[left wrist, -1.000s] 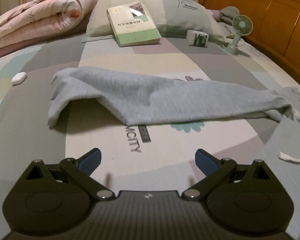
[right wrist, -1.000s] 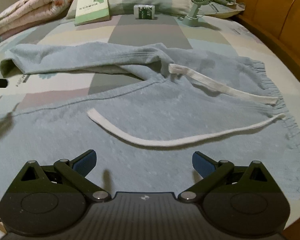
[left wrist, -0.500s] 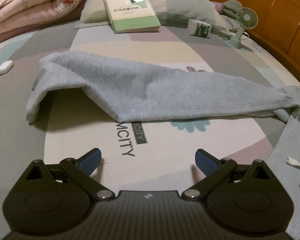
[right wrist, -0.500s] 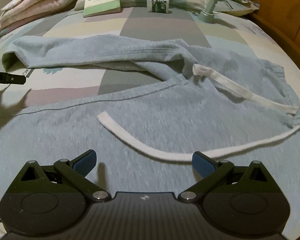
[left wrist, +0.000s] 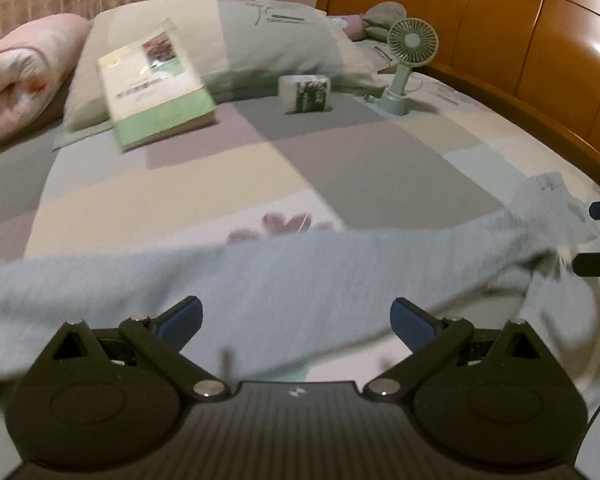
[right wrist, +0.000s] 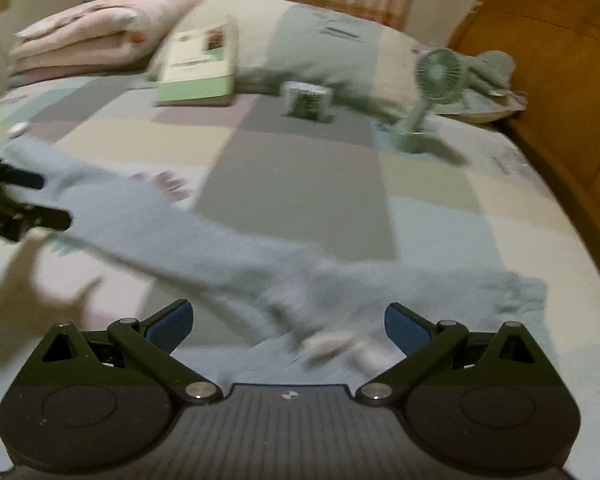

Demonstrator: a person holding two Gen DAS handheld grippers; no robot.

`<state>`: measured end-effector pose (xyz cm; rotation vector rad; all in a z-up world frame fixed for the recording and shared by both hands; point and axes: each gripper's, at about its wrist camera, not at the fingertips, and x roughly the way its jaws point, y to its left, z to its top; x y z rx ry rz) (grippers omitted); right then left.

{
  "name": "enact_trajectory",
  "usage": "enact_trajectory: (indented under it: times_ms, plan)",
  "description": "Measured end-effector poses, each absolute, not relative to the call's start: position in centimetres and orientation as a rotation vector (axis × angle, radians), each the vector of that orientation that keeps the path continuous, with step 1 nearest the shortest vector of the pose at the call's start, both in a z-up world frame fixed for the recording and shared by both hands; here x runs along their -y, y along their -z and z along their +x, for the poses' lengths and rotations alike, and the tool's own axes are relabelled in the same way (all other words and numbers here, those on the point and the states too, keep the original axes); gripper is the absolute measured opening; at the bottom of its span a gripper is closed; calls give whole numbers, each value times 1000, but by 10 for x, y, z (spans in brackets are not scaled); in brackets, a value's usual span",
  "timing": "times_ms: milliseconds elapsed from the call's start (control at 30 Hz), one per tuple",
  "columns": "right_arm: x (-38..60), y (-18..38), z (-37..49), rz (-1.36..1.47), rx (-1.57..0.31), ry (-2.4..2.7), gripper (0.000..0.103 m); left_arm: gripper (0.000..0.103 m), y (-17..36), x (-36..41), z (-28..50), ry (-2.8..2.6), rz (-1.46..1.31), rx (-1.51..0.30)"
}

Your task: Fold clothes

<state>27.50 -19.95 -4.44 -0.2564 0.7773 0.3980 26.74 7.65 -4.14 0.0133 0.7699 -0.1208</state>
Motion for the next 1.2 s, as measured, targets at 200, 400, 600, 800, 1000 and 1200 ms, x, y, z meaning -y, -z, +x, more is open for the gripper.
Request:
enact_trajectory:
  times_ms: [200, 400, 600, 800, 1000, 1200]
  plan:
    - [226, 50, 314, -240, -807, -365, 103, 100, 48, -45, 337, 110, 52, -766]
    - [243, 54, 345, -256, -836, -340, 103, 99, 72, -18, 367, 99, 145, -800]
    - [226, 55, 389, -275, -874, -371, 101, 99, 89, -14, 346, 117, 221, -849]
    - [210, 74, 393, -312, -966, -437, 90, 99, 92, -15, 323, 135, 239, -884]
    - [206, 95, 368, -378, -1060, -504, 85, 99, 83, -21, 304, 188, 219, -874]
    - [213, 102, 357, -352, -1065, -524, 85, 100, 57, -10, 304, 247, 187, -756]
